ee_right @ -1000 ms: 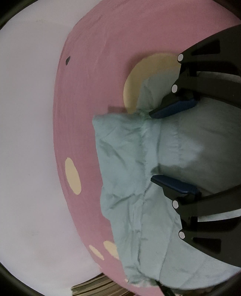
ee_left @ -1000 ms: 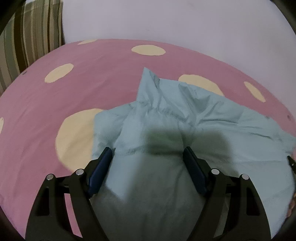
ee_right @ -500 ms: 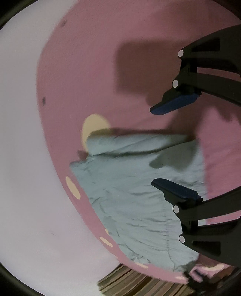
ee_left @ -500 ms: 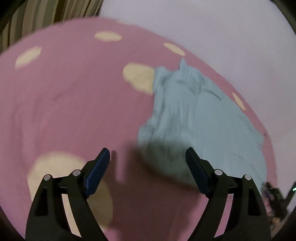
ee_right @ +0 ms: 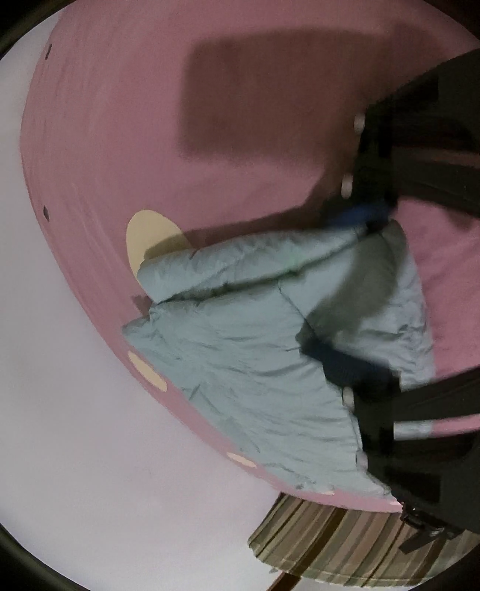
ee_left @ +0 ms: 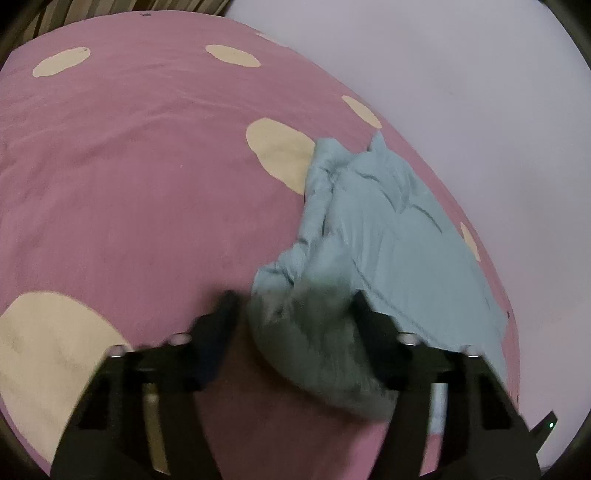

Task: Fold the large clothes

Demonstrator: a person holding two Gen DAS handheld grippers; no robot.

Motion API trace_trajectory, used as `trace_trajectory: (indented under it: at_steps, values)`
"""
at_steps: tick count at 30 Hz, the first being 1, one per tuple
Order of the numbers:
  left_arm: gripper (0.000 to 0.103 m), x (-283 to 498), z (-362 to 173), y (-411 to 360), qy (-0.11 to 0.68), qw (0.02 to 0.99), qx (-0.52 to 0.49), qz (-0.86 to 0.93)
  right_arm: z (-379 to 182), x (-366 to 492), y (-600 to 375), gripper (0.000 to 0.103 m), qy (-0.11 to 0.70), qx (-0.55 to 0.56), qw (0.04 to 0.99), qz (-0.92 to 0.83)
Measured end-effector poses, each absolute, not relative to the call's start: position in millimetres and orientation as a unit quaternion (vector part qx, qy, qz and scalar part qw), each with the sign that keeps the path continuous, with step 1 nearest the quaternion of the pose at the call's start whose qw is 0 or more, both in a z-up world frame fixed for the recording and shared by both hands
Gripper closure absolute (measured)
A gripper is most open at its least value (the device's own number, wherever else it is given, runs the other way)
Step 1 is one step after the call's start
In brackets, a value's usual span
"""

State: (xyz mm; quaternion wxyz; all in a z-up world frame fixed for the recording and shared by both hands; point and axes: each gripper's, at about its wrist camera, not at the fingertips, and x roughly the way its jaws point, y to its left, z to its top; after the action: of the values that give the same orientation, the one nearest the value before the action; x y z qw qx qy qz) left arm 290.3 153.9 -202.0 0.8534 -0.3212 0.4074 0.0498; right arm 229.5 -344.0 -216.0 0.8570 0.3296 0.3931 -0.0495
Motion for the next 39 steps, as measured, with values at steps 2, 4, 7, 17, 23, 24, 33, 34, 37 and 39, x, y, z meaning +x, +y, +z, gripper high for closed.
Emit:
trace_trajectory:
  at_steps: [2, 4, 7, 17, 23, 24, 33, 34, 37, 39]
  values:
    - [0.066, 295.5, -202.9, 152.5, 0.412, 0.853, -0.318, 0.042, -217.7, 231.4, -343.7, 0.070, 0.393, 0.335, 0.855, -0.044]
    - [0.079, 297.1, -200.2, 146.5, 0.415, 0.858, -0.300, 0.033, -217.3, 230.8, -342.9, 0.077, 0.392, 0.330, 0.858, -0.043]
    - [0.086, 294.9, -195.1, 141.3, 0.411, 0.867, -0.279, 0.033, -214.9, 226.8, -342.4, 0.084, 0.385, 0.330, 0.861, -0.040]
    - [0.092, 277.1, -180.6, 137.5, 0.409, 0.878, -0.247, 0.028, -209.1, 213.2, -343.5, 0.088, 0.380, 0.334, 0.862, -0.028]
    - [0.092, 254.7, -176.6, 139.9, 0.414, 0.878, -0.238, 0.032, -208.0, 205.6, -342.4, 0.088, 0.382, 0.330, 0.863, -0.023]
    - [0.092, 250.7, -176.2, 140.4, 0.414, 0.878, -0.238, 0.032, -208.1, 207.0, -340.9, 0.088, 0.382, 0.329, 0.863, -0.022]
    - [0.092, 207.0, -175.1, 152.1, 0.424, 0.875, -0.231, 0.038, -209.1, 203.8, -340.3, 0.088, 0.390, 0.323, 0.862, -0.012]
    - [0.092, 202.6, -174.9, 152.9, 0.425, 0.875, -0.230, 0.039, -209.3, 201.1, -340.7, 0.088, 0.391, 0.322, 0.862, -0.011]
    - [0.092, 187.1, -174.5, 156.3, 0.425, 0.875, -0.230, 0.039, -210.7, 192.5, -341.3, 0.088, 0.394, 0.319, 0.862, -0.006]
    - [0.092, 176.8, -174.1, 158.5, 0.426, 0.874, -0.230, 0.039, -210.9, 190.2, -340.7, 0.088, 0.395, 0.318, 0.862, -0.003]
